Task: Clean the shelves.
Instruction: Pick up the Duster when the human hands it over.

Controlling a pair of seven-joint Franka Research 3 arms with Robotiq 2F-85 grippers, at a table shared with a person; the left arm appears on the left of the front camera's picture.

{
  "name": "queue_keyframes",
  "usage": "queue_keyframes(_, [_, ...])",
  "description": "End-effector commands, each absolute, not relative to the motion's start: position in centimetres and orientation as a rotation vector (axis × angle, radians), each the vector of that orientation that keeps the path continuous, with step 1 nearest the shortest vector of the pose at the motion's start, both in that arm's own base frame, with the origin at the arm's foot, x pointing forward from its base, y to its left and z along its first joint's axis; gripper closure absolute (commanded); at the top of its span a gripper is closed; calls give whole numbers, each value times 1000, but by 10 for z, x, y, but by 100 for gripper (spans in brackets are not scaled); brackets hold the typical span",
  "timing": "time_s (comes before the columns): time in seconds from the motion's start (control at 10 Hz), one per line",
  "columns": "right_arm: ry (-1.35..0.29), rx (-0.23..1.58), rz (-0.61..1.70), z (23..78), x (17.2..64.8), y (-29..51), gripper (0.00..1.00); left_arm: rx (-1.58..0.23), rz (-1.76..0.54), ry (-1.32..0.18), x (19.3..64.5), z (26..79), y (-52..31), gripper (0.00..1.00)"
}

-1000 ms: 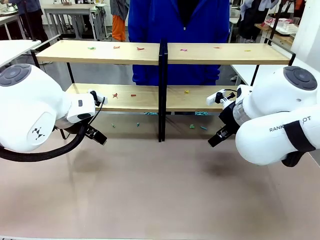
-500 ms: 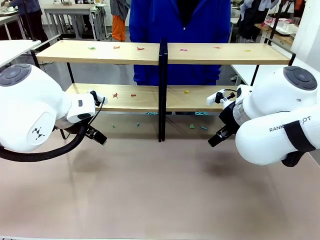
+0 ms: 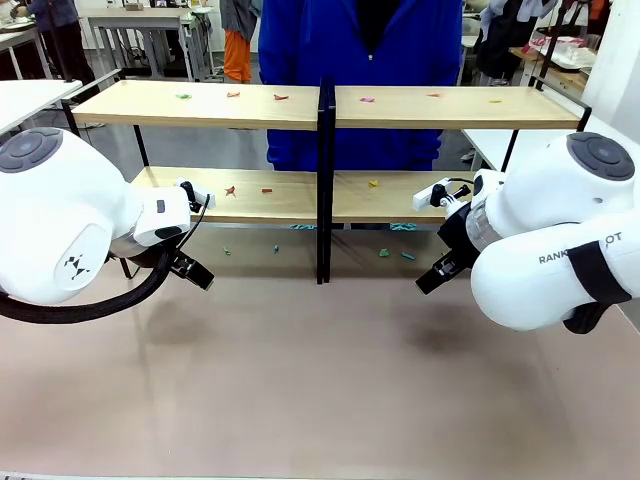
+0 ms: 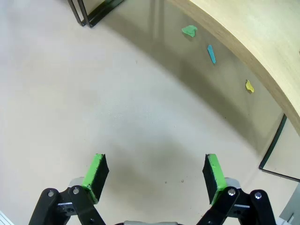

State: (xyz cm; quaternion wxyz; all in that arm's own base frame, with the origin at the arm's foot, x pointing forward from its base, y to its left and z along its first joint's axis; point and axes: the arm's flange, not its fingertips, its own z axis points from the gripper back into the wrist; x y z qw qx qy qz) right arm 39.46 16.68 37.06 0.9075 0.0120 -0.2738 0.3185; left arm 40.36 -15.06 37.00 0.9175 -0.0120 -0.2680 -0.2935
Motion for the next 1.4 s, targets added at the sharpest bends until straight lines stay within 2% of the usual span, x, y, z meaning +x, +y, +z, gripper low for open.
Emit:
queue_keyframes(0.0, [-565, 25, 657, 371, 395, 167, 0, -25, -604, -551, 404, 370, -151, 0])
queue_keyframes(0.1, [-547, 106, 683, 387, 384, 158, 0, -82, -672, -537, 381, 389, -139, 0])
queue_keyframes(0.2, [-581, 187, 658, 415, 361, 127, 0, -176, -732, -608, 342, 418, -114, 0])
queue_keyframes(0.3, [-632, 227, 647, 442, 337, 98, 0, -186, -754, -675, 308, 441, -90, 0])
queue_keyframes(0.4, [-676, 232, 641, 466, 314, 73, 0, -190, -747, -756, 281, 461, -74, 0])
queue_keyframes(0.6, [-817, 202, 651, 505, 271, 31, 0, -265, -885, -962, 233, 483, -47, 0])
queue_keyframes(0.7, [-915, 203, 636, 519, 258, 11, 0, -348, -974, -1012, 221, 490, -37, 0])
queue_keyframes(0.9, [-1025, 213, 598, 534, 238, -18, 0, -410, -933, -1212, 205, 498, -25, 0])
queue_keyframes(1.3, [-1057, 208, 556, 541, 236, -27, 0, -428, -839, -1211, 210, 498, -26, 0])
